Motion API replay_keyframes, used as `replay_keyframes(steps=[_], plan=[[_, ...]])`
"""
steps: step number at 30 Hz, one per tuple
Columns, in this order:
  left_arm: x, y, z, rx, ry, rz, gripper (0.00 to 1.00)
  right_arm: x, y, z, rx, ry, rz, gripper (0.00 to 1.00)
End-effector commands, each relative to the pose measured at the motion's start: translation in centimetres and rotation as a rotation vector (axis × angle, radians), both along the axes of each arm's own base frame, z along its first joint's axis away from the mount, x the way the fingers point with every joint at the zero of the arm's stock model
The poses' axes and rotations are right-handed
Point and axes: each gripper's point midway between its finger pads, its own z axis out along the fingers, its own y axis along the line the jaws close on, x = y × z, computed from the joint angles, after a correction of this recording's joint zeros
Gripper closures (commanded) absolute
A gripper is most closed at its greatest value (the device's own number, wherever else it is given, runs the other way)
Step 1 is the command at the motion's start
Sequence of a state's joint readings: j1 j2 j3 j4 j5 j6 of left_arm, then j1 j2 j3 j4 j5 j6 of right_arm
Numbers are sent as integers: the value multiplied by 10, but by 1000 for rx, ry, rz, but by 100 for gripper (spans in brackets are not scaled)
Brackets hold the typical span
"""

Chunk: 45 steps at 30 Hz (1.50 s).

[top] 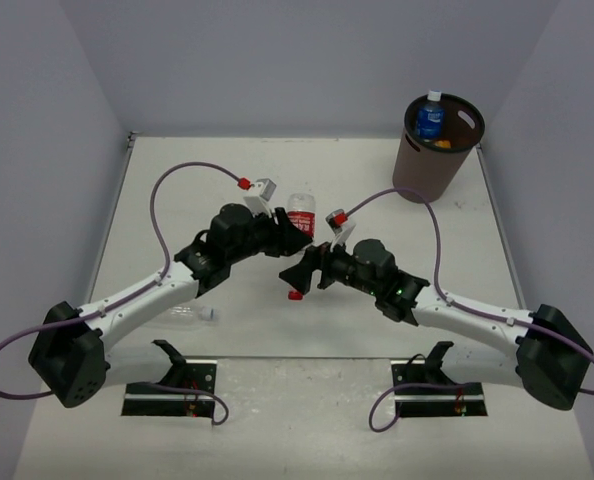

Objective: Put the plastic bottles in the bin

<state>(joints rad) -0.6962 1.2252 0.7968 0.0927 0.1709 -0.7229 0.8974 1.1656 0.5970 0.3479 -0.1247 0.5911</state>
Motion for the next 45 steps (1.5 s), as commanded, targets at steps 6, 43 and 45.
replay_keyframes(steps=[6, 43, 45], plan=[[-4, -8, 17, -70, -33, 40, 72, 25, 14, 33, 102, -50, -102, 5], [10, 153, -2, 106, 85, 653, 0, 182, -175, 131, -120, -279, -721, 81], [1, 172, -23, 144, 136, 738, 0, 214, -200, 157, -107, -296, -782, 81]])
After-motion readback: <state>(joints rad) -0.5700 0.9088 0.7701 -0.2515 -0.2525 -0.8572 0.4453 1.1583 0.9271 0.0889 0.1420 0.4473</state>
